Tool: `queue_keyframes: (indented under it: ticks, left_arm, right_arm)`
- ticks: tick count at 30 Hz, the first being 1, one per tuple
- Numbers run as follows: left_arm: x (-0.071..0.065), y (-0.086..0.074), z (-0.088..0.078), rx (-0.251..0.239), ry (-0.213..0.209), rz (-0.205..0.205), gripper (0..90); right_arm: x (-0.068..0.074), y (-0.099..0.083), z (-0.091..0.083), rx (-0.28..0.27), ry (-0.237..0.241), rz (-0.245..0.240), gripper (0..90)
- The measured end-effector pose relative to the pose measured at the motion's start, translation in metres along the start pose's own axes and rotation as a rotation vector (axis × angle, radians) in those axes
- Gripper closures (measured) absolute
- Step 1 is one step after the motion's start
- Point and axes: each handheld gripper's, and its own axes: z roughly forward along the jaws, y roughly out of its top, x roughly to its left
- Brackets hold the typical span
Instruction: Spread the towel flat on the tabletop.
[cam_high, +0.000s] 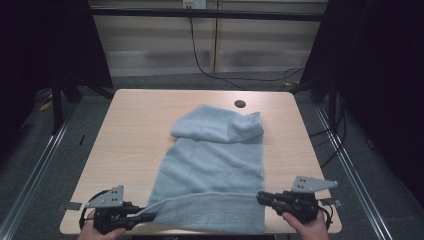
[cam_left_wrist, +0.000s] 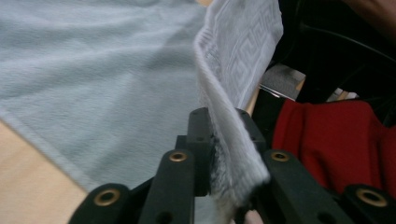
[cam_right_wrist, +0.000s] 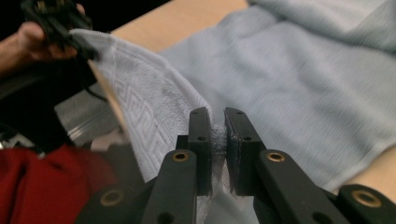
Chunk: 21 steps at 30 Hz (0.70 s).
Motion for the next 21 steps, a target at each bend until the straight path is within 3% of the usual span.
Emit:
queue_keyframes:
  ticks: [4, 6, 8, 11, 14, 16, 18, 20, 21]
  left_arm:
    - [-0.011, 0.005, 0.0, -0.032, -0.026, -0.007, 63.1]
    - [-0.011, 0.009, -0.003, -0.052, -0.022, -0.005, 60.9]
    - [-0.006, 0.012, -0.006, -0.079, -0.045, -0.025, 58.8]
    - [0.001, 0.017, -0.011, -0.084, -0.017, -0.031, 55.8]
    - [0.022, 0.026, -0.014, -0.097, 0.022, -0.059, 57.3]
    - [0.043, 0.036, -0.01, -0.084, 0.015, -0.092, 59.6]
    - [0.062, 0.043, 0.002, -0.043, 0.129, -0.074, 62.6]
    - [0.085, 0.042, 0.019, 0.003, 0.145, -0.132, 64.7]
    - [0.092, 0.04, 0.028, 0.022, 0.184, -0.14, 64.7]
  right_arm:
    - [0.016, -0.018, -0.006, -0.006, 0.083, 0.038, 71.9]
    - [0.021, -0.022, -0.007, 0.017, 0.079, 0.024, 69.2]
    - [0.02, -0.021, -0.007, 0.007, 0.097, 0.03, 68.5]
    - [0.014, -0.014, -0.006, -0.016, 0.087, 0.045, 67.8]
    - [0.005, -0.004, -0.004, -0.036, 0.071, 0.035, 67.9]
    - [-0.005, 0.004, 0.002, -0.051, 0.046, 0.027, 69.5]
    - [-0.018, 0.012, 0.017, 0.0, -0.013, -0.005, 71.2]
    - [-0.034, 0.014, 0.038, 0.056, -0.016, 0.02, 74.1]
    - [-0.042, 0.013, 0.049, 0.084, -0.017, 0.025, 74.1]
